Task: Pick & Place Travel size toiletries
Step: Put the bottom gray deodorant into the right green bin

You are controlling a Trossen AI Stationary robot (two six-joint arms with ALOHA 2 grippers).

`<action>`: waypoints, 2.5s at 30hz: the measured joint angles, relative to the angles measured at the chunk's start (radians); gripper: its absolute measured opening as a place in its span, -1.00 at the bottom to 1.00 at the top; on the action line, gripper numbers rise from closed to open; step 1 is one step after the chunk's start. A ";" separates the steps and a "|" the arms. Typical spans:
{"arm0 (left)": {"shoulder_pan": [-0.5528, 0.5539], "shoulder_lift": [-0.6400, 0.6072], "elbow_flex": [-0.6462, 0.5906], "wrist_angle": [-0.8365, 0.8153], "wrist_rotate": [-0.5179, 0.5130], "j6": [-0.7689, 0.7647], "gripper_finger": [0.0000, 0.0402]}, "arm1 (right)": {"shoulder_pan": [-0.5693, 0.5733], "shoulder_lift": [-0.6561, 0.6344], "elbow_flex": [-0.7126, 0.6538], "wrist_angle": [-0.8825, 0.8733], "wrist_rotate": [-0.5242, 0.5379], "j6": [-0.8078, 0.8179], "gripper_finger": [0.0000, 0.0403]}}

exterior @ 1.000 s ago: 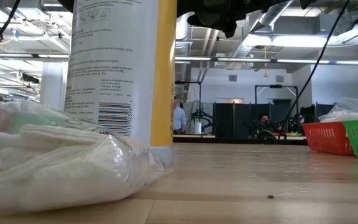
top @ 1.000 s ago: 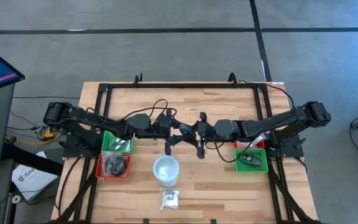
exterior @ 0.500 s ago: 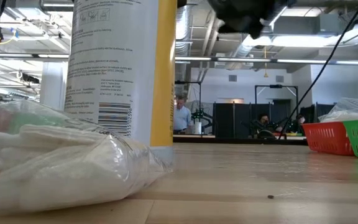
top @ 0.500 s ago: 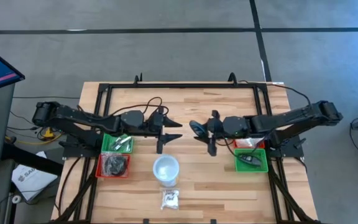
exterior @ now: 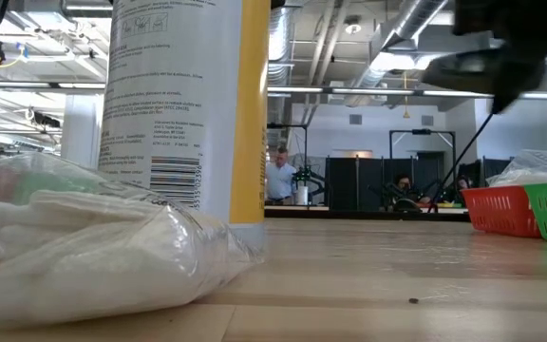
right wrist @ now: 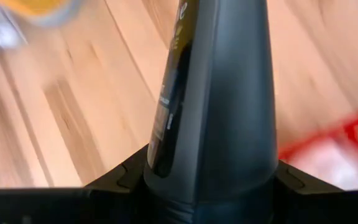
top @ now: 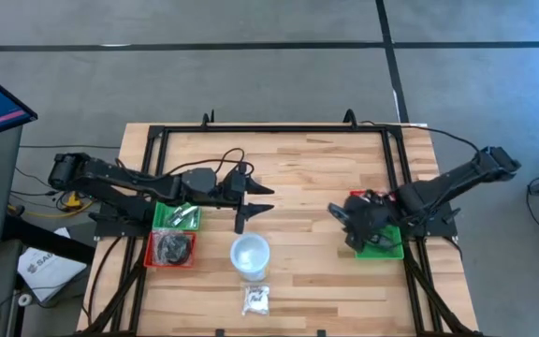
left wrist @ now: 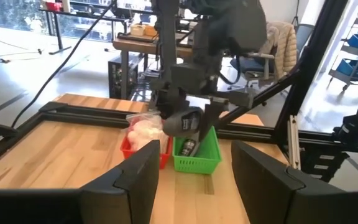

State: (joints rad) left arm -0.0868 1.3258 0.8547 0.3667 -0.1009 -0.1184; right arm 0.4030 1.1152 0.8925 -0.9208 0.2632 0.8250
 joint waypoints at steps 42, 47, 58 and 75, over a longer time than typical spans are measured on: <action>-0.013 0.000 0.000 0.015 -0.002 -0.002 -0.08 | 0.454 0.003 -0.234 -0.134 -0.146 0.747 -0.13; -0.013 0.000 0.000 0.015 -0.002 -0.002 -0.08 | 0.454 0.003 -0.235 -0.144 -0.146 0.747 -0.13; -0.014 0.000 0.000 0.015 0.000 -0.042 -0.08 | 0.453 0.003 -0.235 -0.169 -0.124 0.747 0.13; -0.083 -0.015 0.001 0.007 0.175 -0.050 -0.08 | 0.453 0.003 -0.208 -0.173 -0.094 0.739 0.02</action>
State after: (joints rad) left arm -0.1701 1.3111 0.8555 0.3735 0.0742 -0.1680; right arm 0.8558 1.1179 0.6844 -1.0935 0.1688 1.5642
